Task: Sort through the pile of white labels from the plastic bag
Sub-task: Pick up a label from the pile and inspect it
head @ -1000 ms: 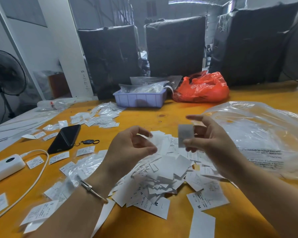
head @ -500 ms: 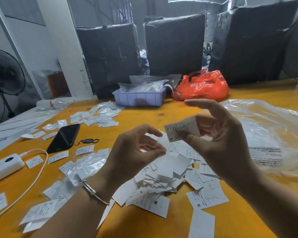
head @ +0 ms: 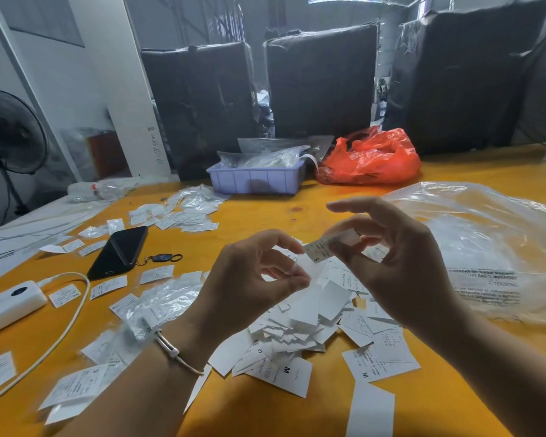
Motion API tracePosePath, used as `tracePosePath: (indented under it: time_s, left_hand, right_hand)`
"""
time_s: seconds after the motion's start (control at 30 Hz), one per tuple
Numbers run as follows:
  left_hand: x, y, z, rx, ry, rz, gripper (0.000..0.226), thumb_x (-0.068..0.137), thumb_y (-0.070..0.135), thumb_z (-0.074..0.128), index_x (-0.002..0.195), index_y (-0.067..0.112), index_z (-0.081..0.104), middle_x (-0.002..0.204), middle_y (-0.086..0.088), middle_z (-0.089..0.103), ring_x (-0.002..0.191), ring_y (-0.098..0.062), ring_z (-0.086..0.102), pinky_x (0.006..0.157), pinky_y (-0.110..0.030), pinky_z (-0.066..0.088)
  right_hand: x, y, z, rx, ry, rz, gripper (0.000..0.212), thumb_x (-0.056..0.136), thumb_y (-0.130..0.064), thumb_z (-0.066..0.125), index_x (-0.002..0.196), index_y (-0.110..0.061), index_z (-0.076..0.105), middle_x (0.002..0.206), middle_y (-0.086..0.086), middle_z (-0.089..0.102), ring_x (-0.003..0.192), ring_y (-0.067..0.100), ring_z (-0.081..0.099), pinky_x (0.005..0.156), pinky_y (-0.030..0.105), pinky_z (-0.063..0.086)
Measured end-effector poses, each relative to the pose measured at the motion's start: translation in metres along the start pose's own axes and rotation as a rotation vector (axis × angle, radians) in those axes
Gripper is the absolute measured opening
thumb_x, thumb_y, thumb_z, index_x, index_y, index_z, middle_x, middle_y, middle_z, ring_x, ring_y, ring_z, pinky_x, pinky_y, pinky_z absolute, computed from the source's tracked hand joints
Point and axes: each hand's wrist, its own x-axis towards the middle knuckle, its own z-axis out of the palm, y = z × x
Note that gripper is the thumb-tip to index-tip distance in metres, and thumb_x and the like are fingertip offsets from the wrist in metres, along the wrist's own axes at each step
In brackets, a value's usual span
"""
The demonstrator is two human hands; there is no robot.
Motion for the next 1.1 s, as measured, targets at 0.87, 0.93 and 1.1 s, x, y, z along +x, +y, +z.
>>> tracePosePath:
  time_s: [0.87,0.93,1.1]
  left_hand:
    - [0.002,-0.006,0.003,-0.062,-0.063,-0.111,0.033,0.076,0.014,0.083,0.104,0.011,0.066,0.089,0.004,0.077,0.083,-0.006,0.073,0.078,-0.023,0.058]
    - [0.002,-0.006,0.002,-0.097,-0.065,-0.134,0.032,0.076,0.012,0.083,0.102,0.012,0.066,0.087,0.004,0.078,0.082,-0.007,0.074,0.078,-0.023,0.058]
    - [0.002,-0.006,0.003,-0.127,-0.068,-0.166,0.030,0.075,0.010,0.083,0.099,0.016,0.067,0.088,0.008,0.077,0.083,-0.005,0.074,0.076,-0.019,0.057]
  right_hand:
    - [-0.010,0.009,0.014,-0.321,-0.330,-0.055,0.051,0.097,-0.016,0.050,0.144,-0.033,0.037,0.124,-0.002,0.062,0.111,0.019,0.056,0.092,0.037,0.046]
    - [-0.008,0.010,0.010,-0.320,-0.194,-0.075,0.046,0.090,-0.010,0.062,0.133,-0.022,0.053,0.113,-0.002,0.069,0.100,0.017,0.063,0.085,0.040,0.052]
    - [-0.006,0.012,0.006,-0.342,-0.113,-0.110,0.017,0.079,-0.007,0.075,0.096,-0.013,0.074,0.084,0.000,0.073,0.074,0.013,0.066,0.065,0.040,0.056]
